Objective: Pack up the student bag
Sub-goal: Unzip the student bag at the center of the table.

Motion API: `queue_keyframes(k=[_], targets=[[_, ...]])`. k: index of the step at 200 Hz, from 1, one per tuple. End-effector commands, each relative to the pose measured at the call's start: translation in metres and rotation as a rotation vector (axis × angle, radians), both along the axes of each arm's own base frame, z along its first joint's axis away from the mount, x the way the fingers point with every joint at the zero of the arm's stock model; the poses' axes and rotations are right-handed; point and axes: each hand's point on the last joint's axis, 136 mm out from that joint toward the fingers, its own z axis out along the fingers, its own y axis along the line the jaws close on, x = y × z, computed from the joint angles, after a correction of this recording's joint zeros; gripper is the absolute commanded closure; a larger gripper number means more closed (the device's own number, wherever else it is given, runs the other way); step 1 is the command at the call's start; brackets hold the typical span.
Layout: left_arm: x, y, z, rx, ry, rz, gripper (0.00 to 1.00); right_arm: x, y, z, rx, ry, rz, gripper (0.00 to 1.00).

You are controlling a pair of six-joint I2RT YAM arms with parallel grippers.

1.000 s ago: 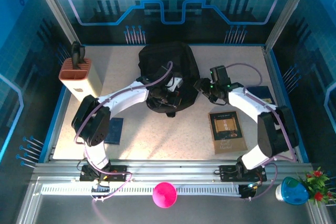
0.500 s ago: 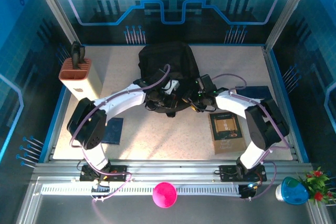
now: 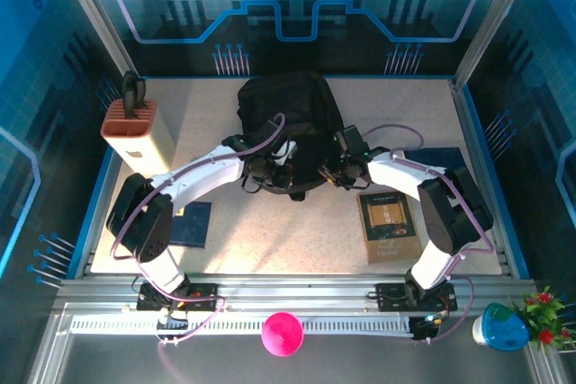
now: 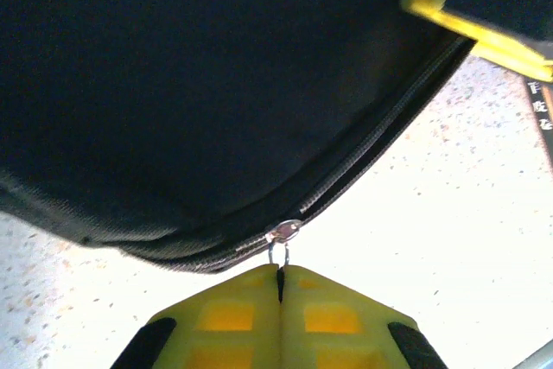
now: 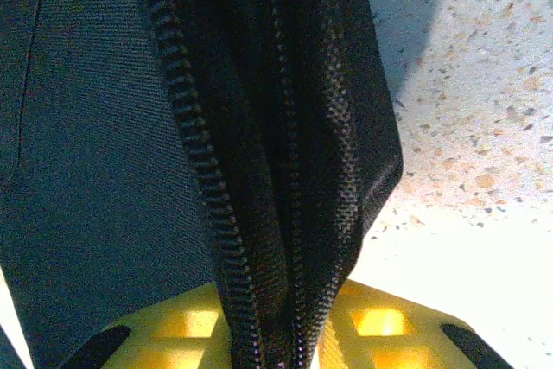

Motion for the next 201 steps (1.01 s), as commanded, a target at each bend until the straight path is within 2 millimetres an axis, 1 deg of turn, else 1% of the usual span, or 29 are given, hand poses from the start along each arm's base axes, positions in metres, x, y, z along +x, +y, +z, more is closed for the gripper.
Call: queue_keyframes(k=[1,42,66,119,150,178,201], targets=[[-0.018,0.025,-0.002,0.081,0.055,0.0,1.0,0.012,-0.013,0.002,-0.059,-0.022,-0.033,0.76],[-0.025,0.041,-0.011,0.136,0.107,0.008,1.0,0.016,-0.019,0.002,-0.078,-0.028,-0.041,0.77],[-0.021,0.05,-0.013,0.15,0.112,0.025,1.0,0.017,-0.02,0.001,-0.085,-0.027,-0.043,0.77],[-0.018,0.063,-0.026,0.173,0.152,0.062,1.0,0.019,-0.022,-0.001,-0.098,-0.029,-0.04,0.79],[-0.014,0.074,-0.034,0.204,0.164,0.091,1.0,0.021,-0.023,-0.004,-0.11,-0.029,-0.039,0.8],[-0.01,0.076,-0.037,0.219,0.167,0.104,1.0,0.027,-0.026,-0.004,-0.128,-0.04,-0.034,0.81],[-0.006,0.07,-0.028,0.191,0.152,0.098,1.0,0.032,-0.027,0.0,-0.15,-0.056,-0.027,0.82]])
